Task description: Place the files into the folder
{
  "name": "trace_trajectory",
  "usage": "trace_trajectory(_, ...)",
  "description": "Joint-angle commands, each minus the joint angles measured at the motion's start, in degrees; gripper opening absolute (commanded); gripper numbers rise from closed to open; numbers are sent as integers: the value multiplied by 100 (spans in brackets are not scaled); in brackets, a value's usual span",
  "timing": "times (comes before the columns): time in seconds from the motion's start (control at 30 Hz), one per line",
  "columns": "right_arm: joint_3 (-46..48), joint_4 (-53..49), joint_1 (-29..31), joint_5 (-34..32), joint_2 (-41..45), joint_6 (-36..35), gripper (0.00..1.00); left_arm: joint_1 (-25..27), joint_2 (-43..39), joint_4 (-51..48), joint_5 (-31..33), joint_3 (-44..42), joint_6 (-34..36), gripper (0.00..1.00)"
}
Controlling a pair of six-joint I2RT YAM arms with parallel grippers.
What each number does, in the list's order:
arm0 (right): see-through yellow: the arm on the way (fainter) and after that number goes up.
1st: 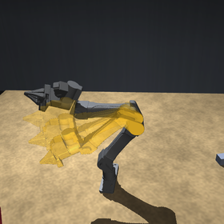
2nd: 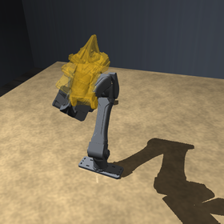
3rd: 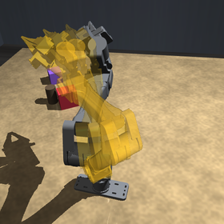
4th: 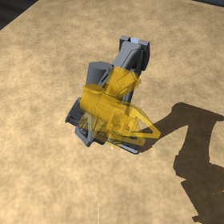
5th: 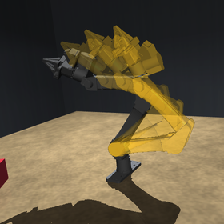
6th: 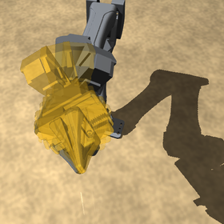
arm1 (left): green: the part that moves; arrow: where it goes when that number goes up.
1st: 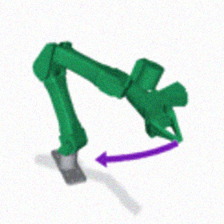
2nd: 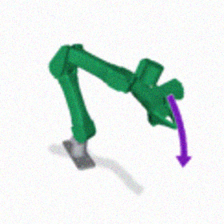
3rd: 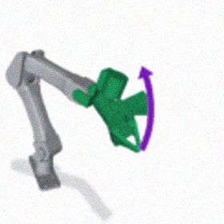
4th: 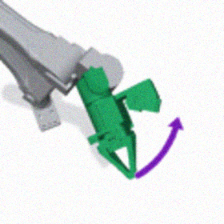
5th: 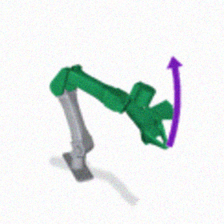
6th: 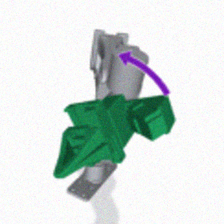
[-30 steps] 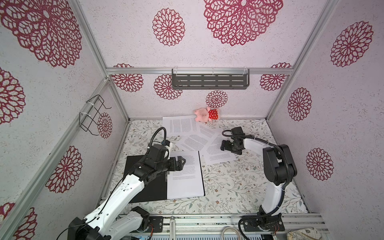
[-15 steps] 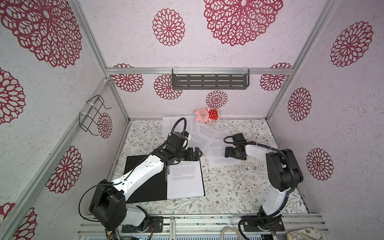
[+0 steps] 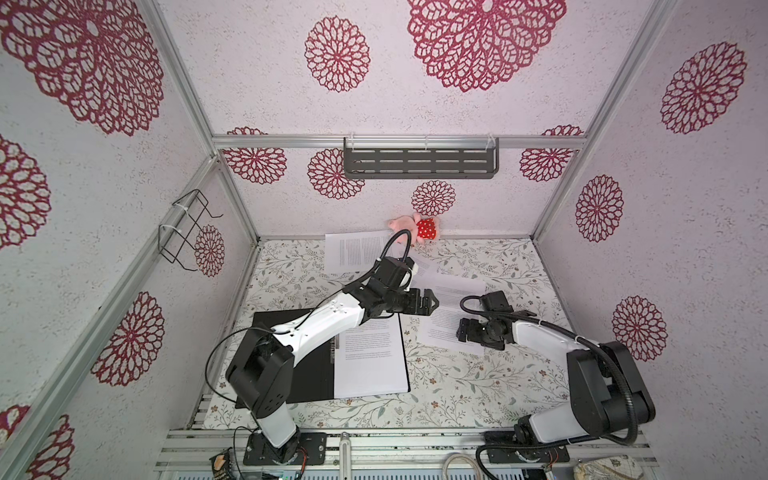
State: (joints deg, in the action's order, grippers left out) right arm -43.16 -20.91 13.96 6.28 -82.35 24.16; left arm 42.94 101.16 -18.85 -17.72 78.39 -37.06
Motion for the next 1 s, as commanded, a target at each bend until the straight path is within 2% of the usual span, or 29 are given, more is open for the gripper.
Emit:
trace_trajectory(0.0, -408, -144, -539, 318, 197, 23, 98, 167, 543, 335, -231, 347, -227, 99)
trace_trajectory(0.17, -872, 82, -1244, 738, -54, 197, 99, 270, 1573, 596, -443, 867, -490, 99)
trace_trajectory(0.47, -1054, 378, -1538, 848, -144, 238, 99, 268, 2652, 795, -738, 1516, -677, 99)
trace_trajectory(0.67, -1121, 866, -1759, 1074, -559, 145, 99, 276, 2717, 821, -760, 1226, -715, 99)
trace_trajectory(0.97, -1971, 1293, -1782, 1328, -1647, 133, 99, 259, 2316, 814, -610, 201, -676, 99)
